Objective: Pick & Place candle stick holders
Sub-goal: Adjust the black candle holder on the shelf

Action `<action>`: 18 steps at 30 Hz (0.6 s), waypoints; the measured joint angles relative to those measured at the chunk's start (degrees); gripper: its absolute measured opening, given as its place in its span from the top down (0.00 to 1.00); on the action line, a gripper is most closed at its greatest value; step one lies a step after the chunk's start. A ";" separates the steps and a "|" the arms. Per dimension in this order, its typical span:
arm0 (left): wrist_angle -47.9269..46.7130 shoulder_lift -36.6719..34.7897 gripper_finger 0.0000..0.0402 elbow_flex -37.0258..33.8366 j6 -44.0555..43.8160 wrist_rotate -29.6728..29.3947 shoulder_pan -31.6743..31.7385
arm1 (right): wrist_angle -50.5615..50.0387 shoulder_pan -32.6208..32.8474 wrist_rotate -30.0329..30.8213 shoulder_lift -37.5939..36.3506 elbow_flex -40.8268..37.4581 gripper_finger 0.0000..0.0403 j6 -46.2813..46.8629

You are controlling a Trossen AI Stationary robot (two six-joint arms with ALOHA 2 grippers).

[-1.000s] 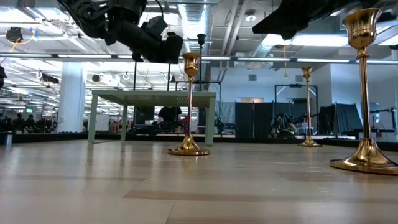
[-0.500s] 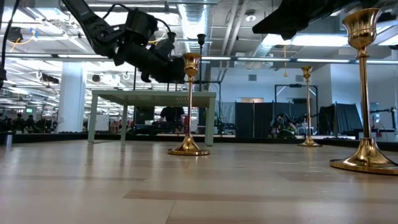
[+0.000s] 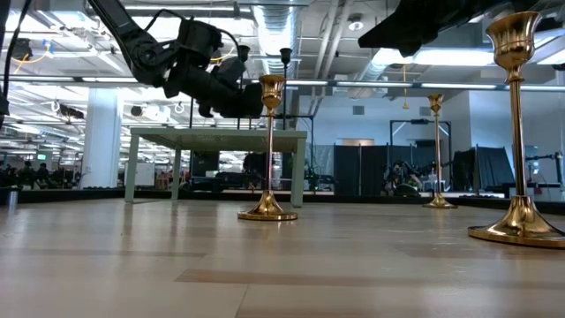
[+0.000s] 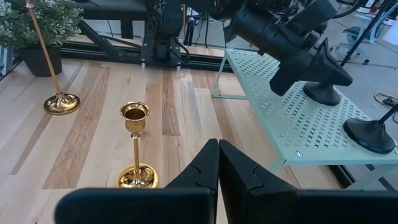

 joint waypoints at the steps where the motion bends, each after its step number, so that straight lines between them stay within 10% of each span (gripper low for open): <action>1: 0.02 0.00 1.00 0.00 0.00 -0.02 0.14 | 0.00 0.00 -0.01 0.00 0.00 1.00 0.00; 18: 0.07 0.00 1.00 0.00 0.00 -3.47 0.69 | 0.00 0.00 0.00 0.00 0.00 1.00 0.00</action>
